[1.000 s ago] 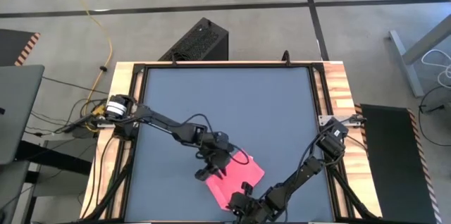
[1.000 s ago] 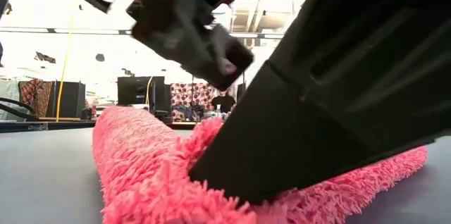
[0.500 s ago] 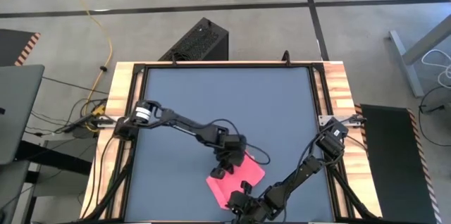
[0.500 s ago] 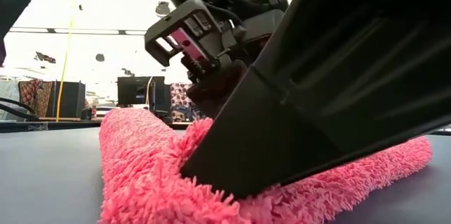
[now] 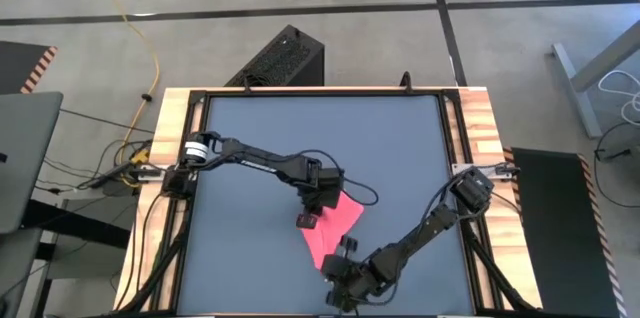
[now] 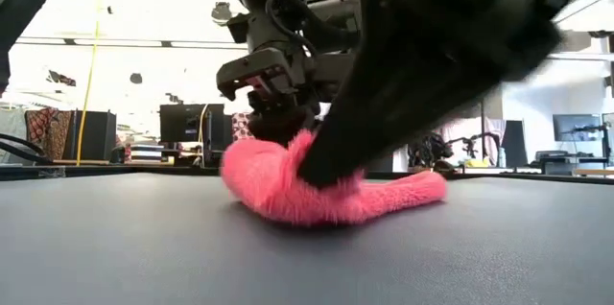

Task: Roll towel
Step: Roll the red microfiber cloth

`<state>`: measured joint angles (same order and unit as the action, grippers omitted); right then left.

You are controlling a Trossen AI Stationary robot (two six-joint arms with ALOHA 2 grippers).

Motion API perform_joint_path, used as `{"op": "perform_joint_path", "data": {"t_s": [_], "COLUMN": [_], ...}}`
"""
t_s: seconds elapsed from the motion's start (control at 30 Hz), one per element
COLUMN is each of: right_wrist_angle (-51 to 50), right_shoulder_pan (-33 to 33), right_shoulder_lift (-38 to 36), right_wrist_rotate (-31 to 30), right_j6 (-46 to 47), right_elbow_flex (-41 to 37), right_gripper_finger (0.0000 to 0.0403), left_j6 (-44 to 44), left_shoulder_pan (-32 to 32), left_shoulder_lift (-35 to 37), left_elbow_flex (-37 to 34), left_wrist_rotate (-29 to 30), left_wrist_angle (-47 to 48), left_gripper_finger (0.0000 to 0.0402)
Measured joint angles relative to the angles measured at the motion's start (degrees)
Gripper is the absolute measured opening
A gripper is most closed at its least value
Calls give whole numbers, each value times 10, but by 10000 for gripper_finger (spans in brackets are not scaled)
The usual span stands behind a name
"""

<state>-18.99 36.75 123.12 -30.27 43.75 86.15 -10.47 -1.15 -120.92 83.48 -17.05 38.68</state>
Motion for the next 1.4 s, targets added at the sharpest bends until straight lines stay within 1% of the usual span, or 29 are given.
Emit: {"op": "perform_joint_path", "data": {"t_s": [0.17, 0.27, 0.37, 0.47, 0.53, 0.67, 0.73, 0.8, 0.9, 0.97, 1.07, 1.13, 1.27, 1.4], "right_wrist_angle": [-11, -9, -1, 9, 17, 55, 74, 83, 88, 90, 89, 90, 89, 89], "right_shoulder_pan": [-46, -70, -85, -97, -104, -115, -120, -122, -121, -121, -121, -121, -121, -121], "right_shoulder_lift": [-15, -16, -16, -16, -16, -16, -16, -16, -16, -16, -16, -16, -17, -17], "right_wrist_rotate": [66, 101, 125, 137, 142, 165, 172, 174, 174, 175, 175, 175, 175, 175], "right_j6": [-104, -140, -171, -198, -204, -212, -210, -208, -208, -207, -202, -197, -187, -184], "right_elbow_flex": [0, 0, 0, 0, -4, -19, -25, -27, -28, -28, -28, -28, -28, -28], "right_gripper_finger": [18, 18, 18, 17, 17, 17, 17, 17, 17, 17, 17, 17, 17, 17], "left_j6": [0, 5, 5, 9, 6, -25, -47, -72, -107, -107, -103, -116, -143, -154], "left_shoulder_pan": [2, 8, 22, 34, 39, 36, 23, 7, -14, -26, -38, -47, -60, -65], "left_shoulder_lift": [20, 53, 97, 130, 155, 202, 215, 224, 227, 227, 228, 228, 227, 226], "left_elbow_flex": [-3, -22, -62, -116, -154, -233, -265, -288, -294, -294, -294, -294, -294, -294], "left_wrist_rotate": [-4, -9, -25, -49, -80, -194, -221, -215, -164, -136, -129, -121, -74, -18], "left_wrist_angle": [23, 13, 0, -33, -60, -132, -161, -181, -196, -220, -259, -269, -263, -252], "left_gripper_finger": [0, 0, 0, 0, 0, 12, 27, 46, 81, 105, 139, 158, 185, 192]}}
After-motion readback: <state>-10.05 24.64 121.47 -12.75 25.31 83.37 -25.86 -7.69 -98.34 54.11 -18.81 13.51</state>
